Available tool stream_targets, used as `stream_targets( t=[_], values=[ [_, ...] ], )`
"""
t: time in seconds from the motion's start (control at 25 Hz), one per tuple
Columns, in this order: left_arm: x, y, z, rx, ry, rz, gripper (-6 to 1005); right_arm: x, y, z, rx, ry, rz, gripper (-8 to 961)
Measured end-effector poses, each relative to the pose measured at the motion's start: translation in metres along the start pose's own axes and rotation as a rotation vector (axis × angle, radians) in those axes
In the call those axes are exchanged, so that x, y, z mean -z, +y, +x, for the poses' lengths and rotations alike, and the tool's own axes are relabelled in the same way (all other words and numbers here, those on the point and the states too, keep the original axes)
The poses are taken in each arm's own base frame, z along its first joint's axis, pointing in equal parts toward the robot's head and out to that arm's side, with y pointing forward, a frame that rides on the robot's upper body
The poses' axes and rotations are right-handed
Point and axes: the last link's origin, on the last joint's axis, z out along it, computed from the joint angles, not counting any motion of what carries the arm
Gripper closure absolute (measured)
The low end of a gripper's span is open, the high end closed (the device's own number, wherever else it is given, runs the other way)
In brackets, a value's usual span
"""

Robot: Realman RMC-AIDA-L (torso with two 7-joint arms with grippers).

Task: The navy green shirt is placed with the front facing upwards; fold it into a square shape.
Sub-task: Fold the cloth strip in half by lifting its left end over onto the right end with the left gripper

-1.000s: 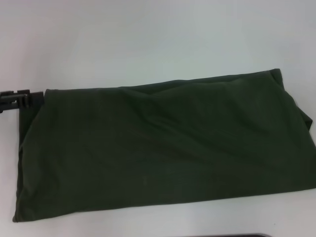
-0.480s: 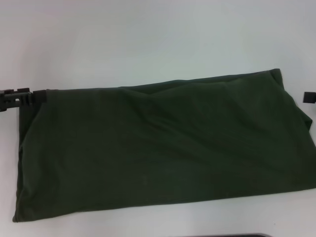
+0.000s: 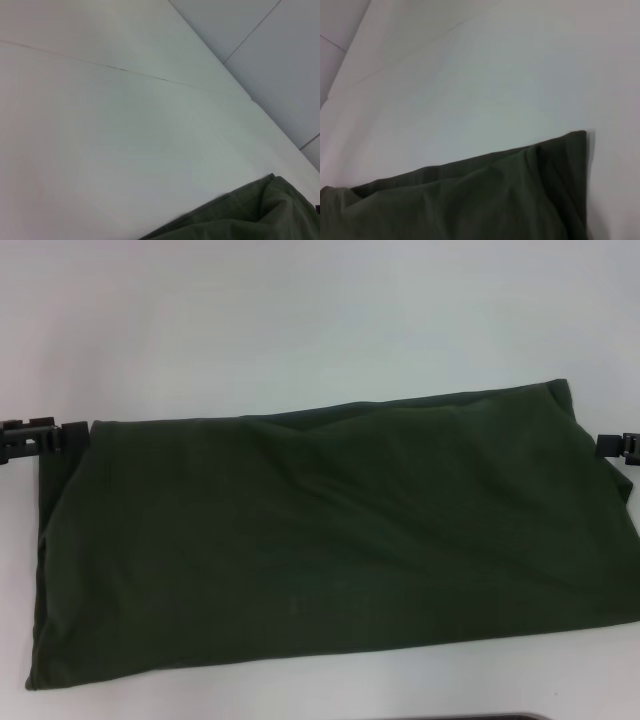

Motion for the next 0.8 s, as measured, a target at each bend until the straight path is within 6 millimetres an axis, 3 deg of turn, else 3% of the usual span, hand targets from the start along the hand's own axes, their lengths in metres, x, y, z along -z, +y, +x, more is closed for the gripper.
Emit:
stream_targets(
  t=[0.8],
  values=[
    [0.0,-0.001,-0.001,-0.002,-0.001,0.005,91,-0.018,0.006,0.0,0.009,0.043,-0.012,33]
  ],
)
